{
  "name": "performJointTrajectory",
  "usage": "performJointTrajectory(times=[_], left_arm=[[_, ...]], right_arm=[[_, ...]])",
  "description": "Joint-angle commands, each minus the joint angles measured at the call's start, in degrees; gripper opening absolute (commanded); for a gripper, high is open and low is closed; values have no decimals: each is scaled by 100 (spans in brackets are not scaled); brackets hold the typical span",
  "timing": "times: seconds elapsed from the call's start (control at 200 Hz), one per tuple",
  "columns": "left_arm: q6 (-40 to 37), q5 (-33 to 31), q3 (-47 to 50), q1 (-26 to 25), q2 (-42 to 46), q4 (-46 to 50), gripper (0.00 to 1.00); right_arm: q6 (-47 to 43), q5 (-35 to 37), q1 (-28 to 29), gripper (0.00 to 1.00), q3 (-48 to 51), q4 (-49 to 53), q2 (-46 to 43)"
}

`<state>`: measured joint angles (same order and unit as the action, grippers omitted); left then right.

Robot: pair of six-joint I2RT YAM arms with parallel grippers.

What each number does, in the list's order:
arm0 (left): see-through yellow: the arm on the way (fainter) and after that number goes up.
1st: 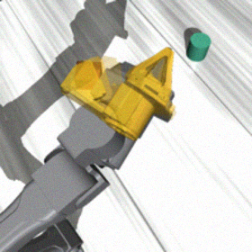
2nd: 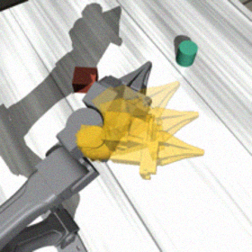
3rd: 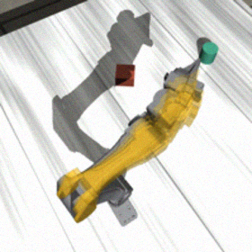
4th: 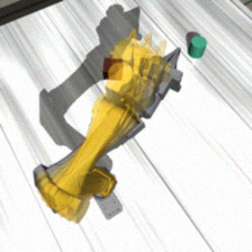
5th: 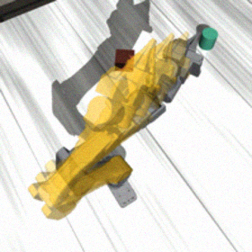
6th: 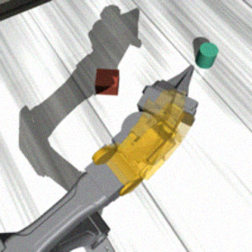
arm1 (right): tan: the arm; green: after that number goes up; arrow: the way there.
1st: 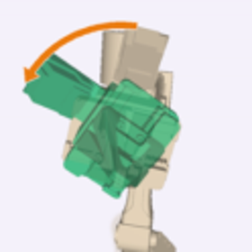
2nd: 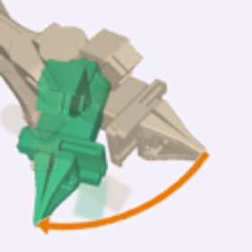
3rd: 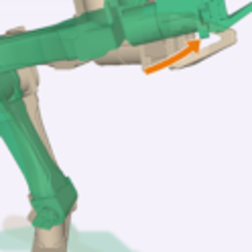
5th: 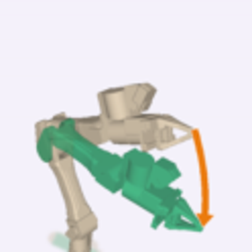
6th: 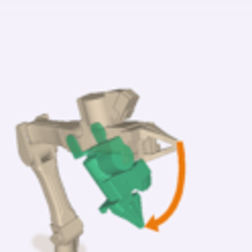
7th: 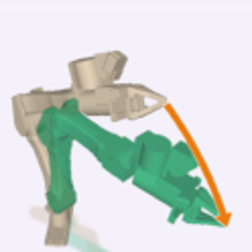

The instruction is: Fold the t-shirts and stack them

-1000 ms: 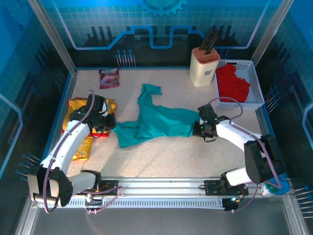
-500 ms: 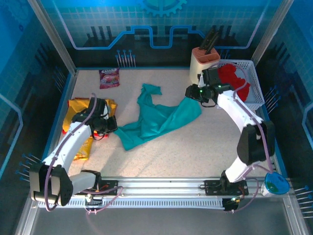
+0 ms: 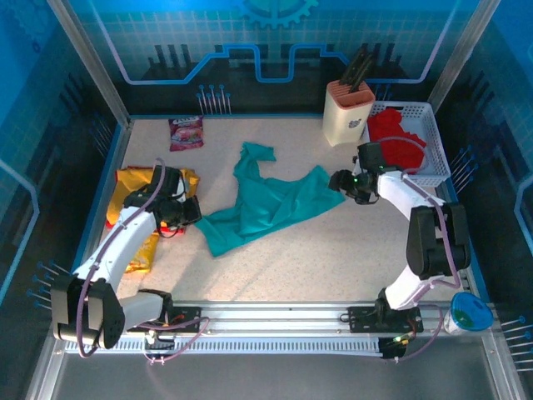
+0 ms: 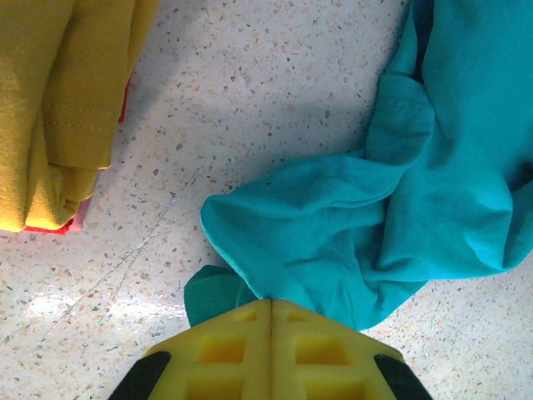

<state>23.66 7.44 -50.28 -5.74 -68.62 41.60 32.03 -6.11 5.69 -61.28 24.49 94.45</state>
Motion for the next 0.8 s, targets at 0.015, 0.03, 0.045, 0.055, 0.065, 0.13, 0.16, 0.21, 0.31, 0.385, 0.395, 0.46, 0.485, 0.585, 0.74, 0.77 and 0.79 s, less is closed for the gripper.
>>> performJointTrajectory(times=[0.015, 0.03, 0.045, 0.055, 0.065, 0.13, 0.16, 0.21, 0.31, 0.385, 0.395, 0.46, 0.485, 0.585, 0.74, 0.77, 0.79], left_arm=[[43, 179, 67, 55, -11, -53, 0], [42, 179, 67, 55, -11, -56, 0], [42, 179, 70, 55, -11, -49, 0], [42, 179, 73, 55, -11, -48, 0], [42, 179, 78, 55, -11, -45, 0], [33, 192, 89, 55, -3, -22, 0], [37, 192, 87, 55, 5, -11, 0], [39, 189, 89, 55, 31, 2, 0], [42, 171, 97, 55, 82, 26, 0], [60, 180, 118, 56, 122, 40, 0], [60, 183, 129, 55, 123, 38, 0], [74, 179, 154, 55, 156, 34, 0], [77, 170, 163, 55, 160, 33, 0], [83, 185, 167, 55, 140, 10, 0], [77, 205, 109, 55, 113, 23, 0], [77, 196, 97, 55, 121, 55, 0], [82, 189, 95, 55, 137, 66, 0]], right_arm=[[4, 237, -108, 58, 284, -405, 36], [11, 234, -117, 56, 307, -448, 72], [21, 218, -127, 55, 321, -487, 109], [29, 205, -129, 54, 325, -513, 130], [31, 189, -132, 53, 333, -539, 167], [55, 80, -150, 48, 310, -682, 380], [74, 26, -156, 46, 273, -722, 477], [96, -77, -151, 43, 209, -786, 634], [162, -86, -147, 39, 136, -798, 860], [172, -22, -134, 39, 162, -765, 919], [172, -2, -136, 39, 174, -762, 915], [163, 48, -122, 41, 242, -783, 872], [163, 48, -121, 41, 282, -802, 868], [172, 18, -106, 33, 372, -882, 833], [224, -33, -96, 8, 361, -876, 725], [220, -2, -97, 3, 343, -806, 667], [212, 29, -95, 2, 322, -737, 617]])
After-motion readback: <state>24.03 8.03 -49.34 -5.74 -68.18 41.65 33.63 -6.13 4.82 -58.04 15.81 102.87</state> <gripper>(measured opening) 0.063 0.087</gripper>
